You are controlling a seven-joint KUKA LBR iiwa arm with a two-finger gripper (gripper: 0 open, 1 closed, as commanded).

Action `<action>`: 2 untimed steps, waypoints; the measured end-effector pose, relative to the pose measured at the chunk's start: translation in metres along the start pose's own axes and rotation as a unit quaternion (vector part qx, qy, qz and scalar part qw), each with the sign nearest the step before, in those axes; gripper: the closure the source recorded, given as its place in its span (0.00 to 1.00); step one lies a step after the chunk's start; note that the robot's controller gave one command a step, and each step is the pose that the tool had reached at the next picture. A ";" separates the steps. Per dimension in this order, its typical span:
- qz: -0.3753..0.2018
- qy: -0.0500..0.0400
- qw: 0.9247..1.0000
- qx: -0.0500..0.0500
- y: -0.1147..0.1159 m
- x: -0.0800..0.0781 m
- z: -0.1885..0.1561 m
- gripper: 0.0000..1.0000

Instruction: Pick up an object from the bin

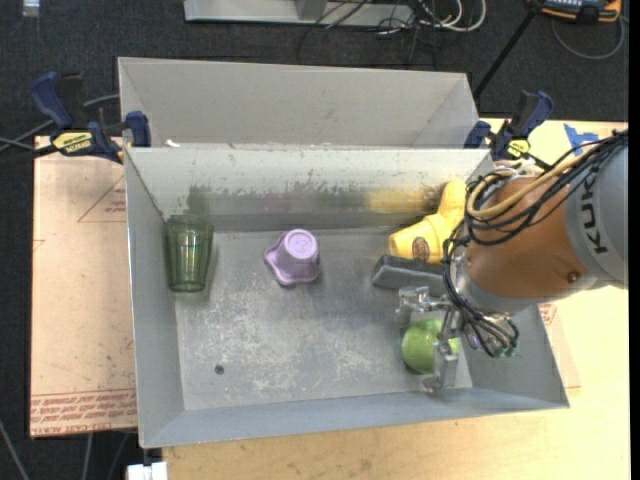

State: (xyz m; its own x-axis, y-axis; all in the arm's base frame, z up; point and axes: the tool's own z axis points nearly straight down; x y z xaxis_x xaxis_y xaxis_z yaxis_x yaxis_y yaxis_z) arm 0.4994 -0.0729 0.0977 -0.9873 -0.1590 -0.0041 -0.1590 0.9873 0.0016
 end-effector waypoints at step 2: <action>-0.089 -0.005 0.996 0.001 -0.055 0.016 0.024 0.00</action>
Offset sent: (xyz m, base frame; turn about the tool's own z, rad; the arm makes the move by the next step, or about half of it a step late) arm -0.0005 -0.0692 -0.0257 -0.2711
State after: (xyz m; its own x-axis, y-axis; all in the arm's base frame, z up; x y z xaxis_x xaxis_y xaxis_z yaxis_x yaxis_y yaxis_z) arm 0.4921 -0.1302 0.0735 -0.9434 -0.3313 -0.0137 -0.3313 0.9435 -0.0029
